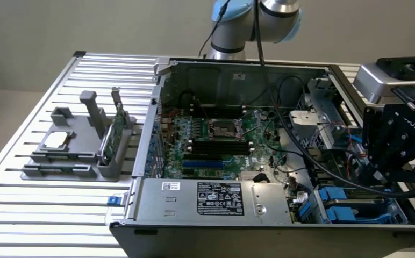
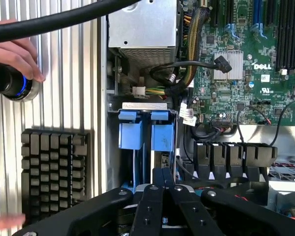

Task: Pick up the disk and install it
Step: 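Insert the disk into the insertion slot, then insert the first disk wire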

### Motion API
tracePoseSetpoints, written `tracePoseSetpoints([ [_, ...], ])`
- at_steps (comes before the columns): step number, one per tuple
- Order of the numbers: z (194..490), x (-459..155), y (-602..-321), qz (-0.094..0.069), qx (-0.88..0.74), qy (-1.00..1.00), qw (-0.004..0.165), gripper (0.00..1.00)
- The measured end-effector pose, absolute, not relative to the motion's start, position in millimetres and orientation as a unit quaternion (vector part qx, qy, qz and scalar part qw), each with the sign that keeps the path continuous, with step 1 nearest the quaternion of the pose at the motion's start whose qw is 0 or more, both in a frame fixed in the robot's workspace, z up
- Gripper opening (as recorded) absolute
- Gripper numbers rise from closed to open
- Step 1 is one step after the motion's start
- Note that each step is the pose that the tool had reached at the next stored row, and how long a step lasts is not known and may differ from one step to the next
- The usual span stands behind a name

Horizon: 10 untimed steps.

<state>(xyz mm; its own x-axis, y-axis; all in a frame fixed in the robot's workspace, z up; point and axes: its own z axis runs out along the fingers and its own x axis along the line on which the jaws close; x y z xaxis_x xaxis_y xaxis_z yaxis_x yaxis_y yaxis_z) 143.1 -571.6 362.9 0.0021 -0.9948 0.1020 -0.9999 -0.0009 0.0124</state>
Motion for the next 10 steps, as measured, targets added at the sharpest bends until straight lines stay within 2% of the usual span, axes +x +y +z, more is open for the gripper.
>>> tracePoseSetpoints([
  [10,362.9,143.1,-571.6,0.032,0.707,-0.706,0.041,0.11],
])
